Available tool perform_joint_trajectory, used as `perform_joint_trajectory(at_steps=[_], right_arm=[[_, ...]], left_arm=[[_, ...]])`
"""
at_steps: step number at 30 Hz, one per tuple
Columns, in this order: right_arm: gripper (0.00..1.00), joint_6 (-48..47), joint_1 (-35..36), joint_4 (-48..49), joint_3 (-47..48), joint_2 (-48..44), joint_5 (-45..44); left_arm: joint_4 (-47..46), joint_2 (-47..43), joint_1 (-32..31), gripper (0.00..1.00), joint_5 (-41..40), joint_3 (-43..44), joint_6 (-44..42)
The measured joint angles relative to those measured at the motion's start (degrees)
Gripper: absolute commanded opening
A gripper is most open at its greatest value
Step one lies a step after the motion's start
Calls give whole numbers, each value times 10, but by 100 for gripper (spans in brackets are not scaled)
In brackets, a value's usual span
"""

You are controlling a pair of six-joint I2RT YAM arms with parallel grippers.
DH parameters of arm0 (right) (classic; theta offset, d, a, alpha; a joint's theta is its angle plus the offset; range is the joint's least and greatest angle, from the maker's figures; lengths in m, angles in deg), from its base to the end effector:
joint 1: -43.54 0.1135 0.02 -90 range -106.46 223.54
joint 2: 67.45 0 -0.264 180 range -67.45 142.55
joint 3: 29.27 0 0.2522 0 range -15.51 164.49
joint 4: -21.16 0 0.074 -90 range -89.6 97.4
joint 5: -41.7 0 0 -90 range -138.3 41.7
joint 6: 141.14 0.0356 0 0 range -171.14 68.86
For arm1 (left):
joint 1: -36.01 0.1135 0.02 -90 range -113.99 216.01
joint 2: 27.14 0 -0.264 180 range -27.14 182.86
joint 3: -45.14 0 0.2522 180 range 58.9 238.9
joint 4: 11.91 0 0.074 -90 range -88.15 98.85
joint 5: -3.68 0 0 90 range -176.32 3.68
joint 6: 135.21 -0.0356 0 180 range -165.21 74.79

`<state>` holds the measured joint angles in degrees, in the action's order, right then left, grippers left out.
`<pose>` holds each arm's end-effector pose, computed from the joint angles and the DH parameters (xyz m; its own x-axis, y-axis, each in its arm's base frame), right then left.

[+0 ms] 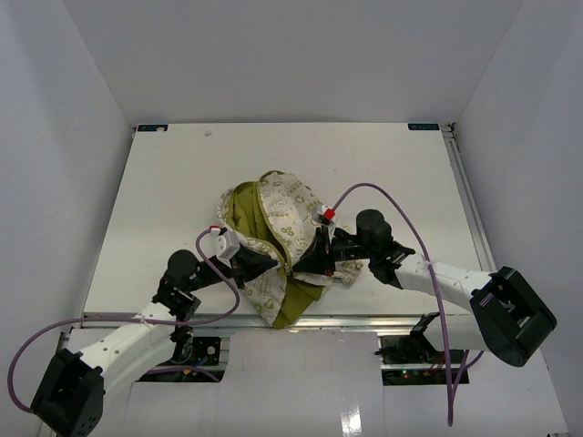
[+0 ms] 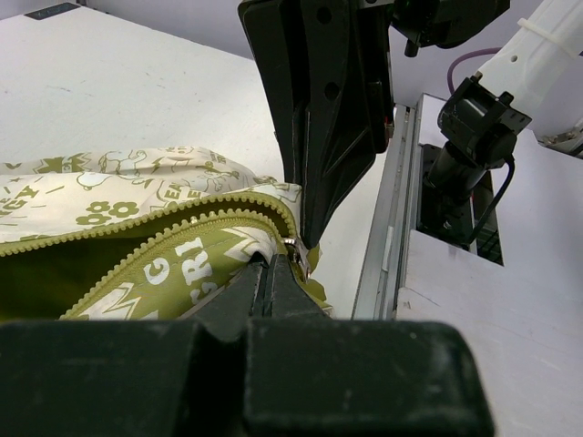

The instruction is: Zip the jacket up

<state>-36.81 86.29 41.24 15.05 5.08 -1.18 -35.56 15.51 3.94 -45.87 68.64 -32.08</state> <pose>0.1734 0.1958 0.2322 -0.3468 -0.0912 -0.9335 -0.9379 0.0308 0.3454 0.1274 -0.1071 0.2176 -0.1515 -0.1090 -0.9824 0.9423 0.2841 -0.1769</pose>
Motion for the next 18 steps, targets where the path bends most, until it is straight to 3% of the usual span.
perform_joint_trajectory(at_steps=[18], right_arm=[[8, 2, -7, 8, 0, -2, 14]], left_arm=[[-11, 13, 0, 0, 33, 0, 0]])
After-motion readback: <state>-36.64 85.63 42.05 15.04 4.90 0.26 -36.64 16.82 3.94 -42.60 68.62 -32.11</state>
